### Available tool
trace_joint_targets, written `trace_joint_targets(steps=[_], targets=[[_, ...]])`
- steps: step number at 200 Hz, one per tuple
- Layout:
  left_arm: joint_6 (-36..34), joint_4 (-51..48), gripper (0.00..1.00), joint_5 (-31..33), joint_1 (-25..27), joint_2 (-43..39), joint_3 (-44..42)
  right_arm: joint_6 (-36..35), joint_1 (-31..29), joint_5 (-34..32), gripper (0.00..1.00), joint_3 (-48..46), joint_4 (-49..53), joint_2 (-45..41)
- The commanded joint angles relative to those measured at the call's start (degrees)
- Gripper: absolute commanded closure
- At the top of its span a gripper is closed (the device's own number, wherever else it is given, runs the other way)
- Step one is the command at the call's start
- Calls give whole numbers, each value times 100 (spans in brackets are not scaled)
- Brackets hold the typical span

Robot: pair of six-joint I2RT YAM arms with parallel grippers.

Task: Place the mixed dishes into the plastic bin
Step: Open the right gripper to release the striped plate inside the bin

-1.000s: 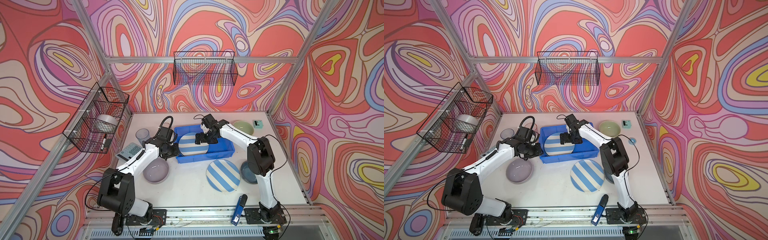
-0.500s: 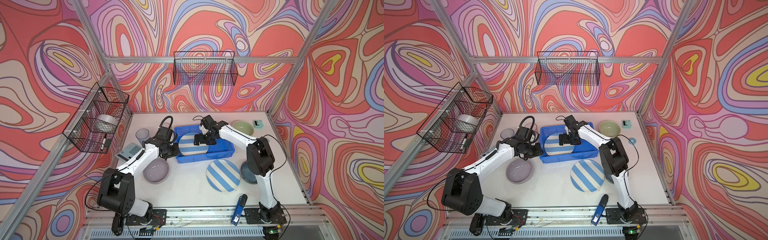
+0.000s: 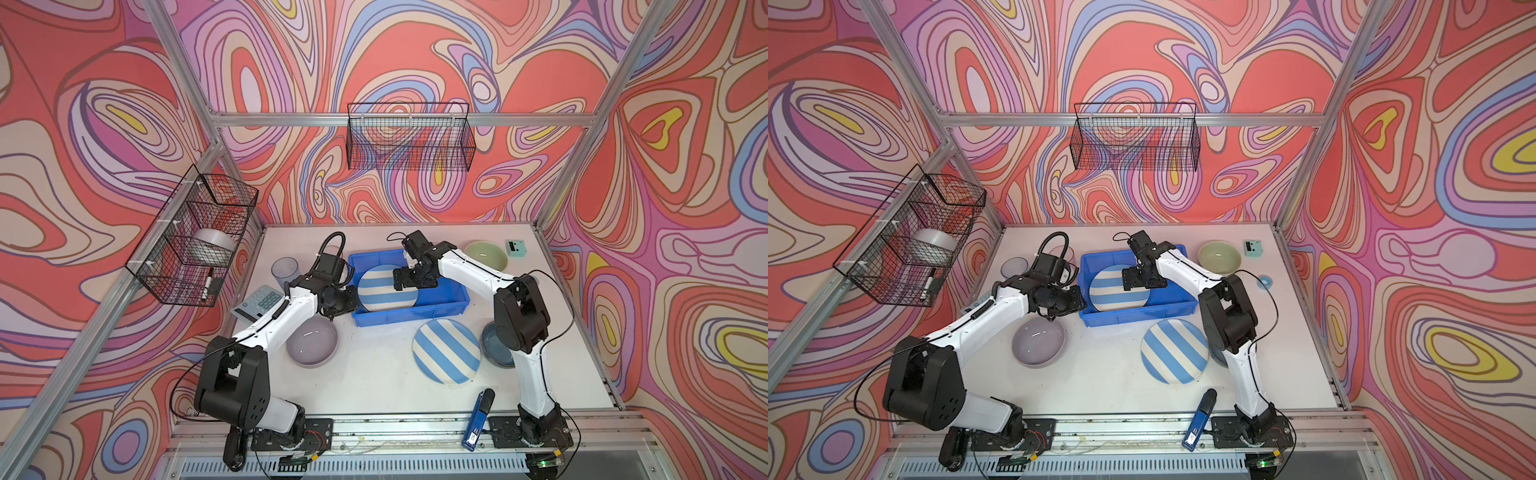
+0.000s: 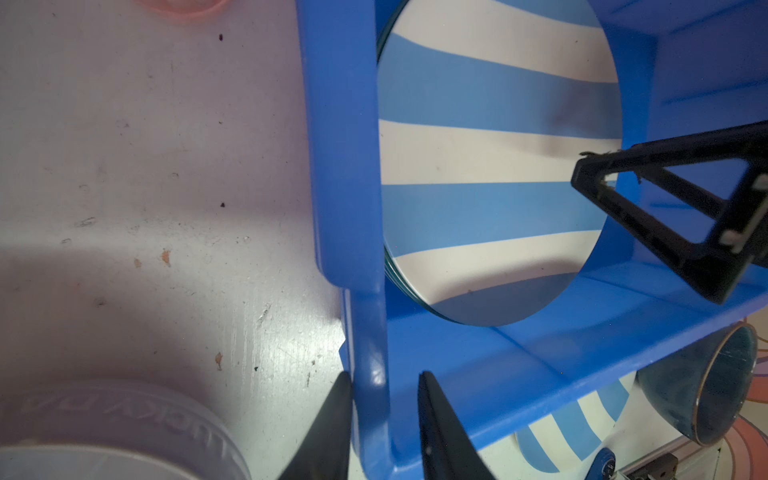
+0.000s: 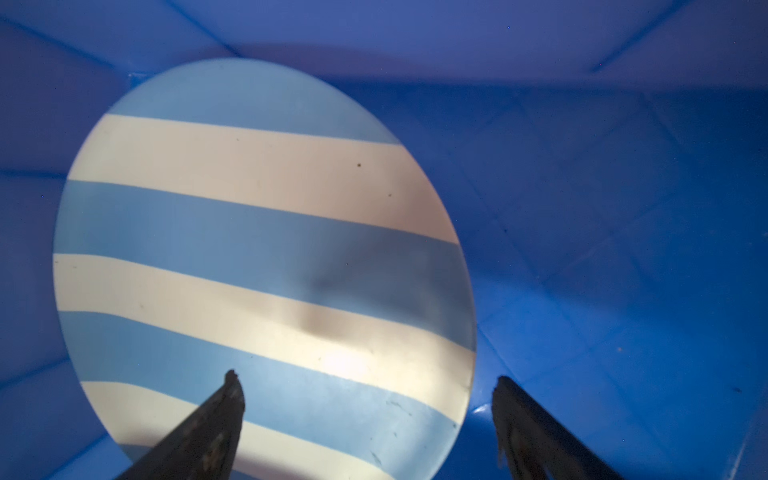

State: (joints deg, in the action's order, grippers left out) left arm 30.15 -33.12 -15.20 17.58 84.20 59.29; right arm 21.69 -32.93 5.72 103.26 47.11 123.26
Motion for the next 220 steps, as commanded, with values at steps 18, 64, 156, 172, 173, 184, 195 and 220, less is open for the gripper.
trace_joint_targets(steps=[18,64,156,172,173,184,195,220], targets=[[-71,-54,69,-62,-36,45,162,27,-10,722,6,21,-129,143],[-89,-89,69,-49,-47,24,170,108,-12,1139,7,7,-317,192],[-222,-597,65,-105,-58,-421,361,72,-12,-142,14,-346,334,-1123],[-281,-836,64,-165,-45,-659,340,119,-12,-280,18,-700,468,-1680],[-286,-840,65,-175,-45,-677,339,126,-12,-285,18,-723,475,-1717],[-291,-924,64,-268,-12,-901,250,191,-12,-335,22,-1038,580,-2123],[-271,-1012,63,-297,49,-1153,141,275,-20,-338,26,-1426,651,-2642],[-107,-1088,58,-213,429,-1794,-195,528,-80,-286,38,-2397,835,-3547]])
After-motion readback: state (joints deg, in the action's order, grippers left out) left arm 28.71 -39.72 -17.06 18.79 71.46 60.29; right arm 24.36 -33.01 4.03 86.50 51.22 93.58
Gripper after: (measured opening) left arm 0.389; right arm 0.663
